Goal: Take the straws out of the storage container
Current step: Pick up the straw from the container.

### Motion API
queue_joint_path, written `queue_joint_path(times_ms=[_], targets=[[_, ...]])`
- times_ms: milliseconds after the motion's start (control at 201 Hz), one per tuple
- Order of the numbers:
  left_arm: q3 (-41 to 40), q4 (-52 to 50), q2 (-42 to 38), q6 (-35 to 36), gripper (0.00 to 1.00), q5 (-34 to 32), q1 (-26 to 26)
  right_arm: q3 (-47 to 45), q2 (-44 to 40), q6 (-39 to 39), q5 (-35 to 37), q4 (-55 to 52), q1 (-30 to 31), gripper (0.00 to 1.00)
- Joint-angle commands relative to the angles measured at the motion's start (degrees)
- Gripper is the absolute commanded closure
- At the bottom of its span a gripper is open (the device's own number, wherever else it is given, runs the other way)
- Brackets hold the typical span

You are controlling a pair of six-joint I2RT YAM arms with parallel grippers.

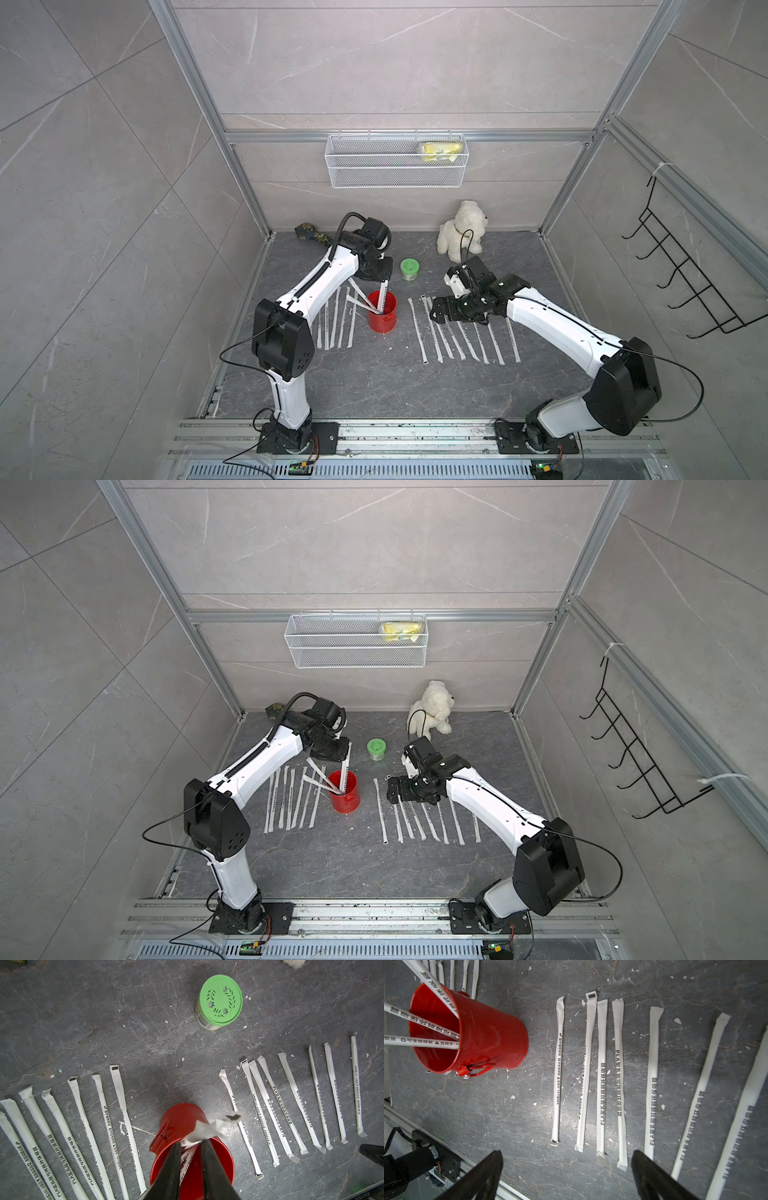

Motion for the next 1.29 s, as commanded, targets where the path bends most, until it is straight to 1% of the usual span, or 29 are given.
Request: queue_joint_path(times_ms=[0, 204, 403, 647, 732, 871, 1060, 1284], targets=[[0.5, 0.06, 0.91, -0.37, 0.77, -0.65, -0.14, 0.18, -0.55, 0.39, 0.69, -1.3, -0.19, 0.0], [0.28, 0.29, 1.52, -0.54, 0.77, -1.16, -0.1, 0.35, -0.64, 0.39, 0.86, -1.36, -0.19, 0.0], [0.46, -0.31, 1.87, -1.34, 0.77, -3.48, -0.1, 0.27, -0.64, 0.39, 0.93, -1.48, -0.23, 0.0], [0.37, -0.36, 1.99, -1.59, 0.77, -3.69, -0.15, 0.35, -0.55, 0.48, 0.66, -1.38, -0.25, 0.0], [0.51, -0.16, 2.05, -1.59, 0.79, -3.45, -0.1, 0.35, -0.64, 0.43, 0.67, -1.47, -0.24, 0.0], [0.52, -0.03, 2.48, -1.67, 0.86, -2.95, -0.15, 0.18, -0.81, 0.47, 0.95, -1.63, -0.23, 0.0], [0.47, -0.08, 1.9, -1.73, 0.93, -2.63, -0.15, 0.16, -1.04, 0.48, 1.0, -1.47, -0.24, 0.0], [0.88, -1.55, -0.17, -1.77, 0.94, -3.89, -0.14, 0.05, -1.34, 0.66, 0.34, -0.84, -0.25, 0.0]])
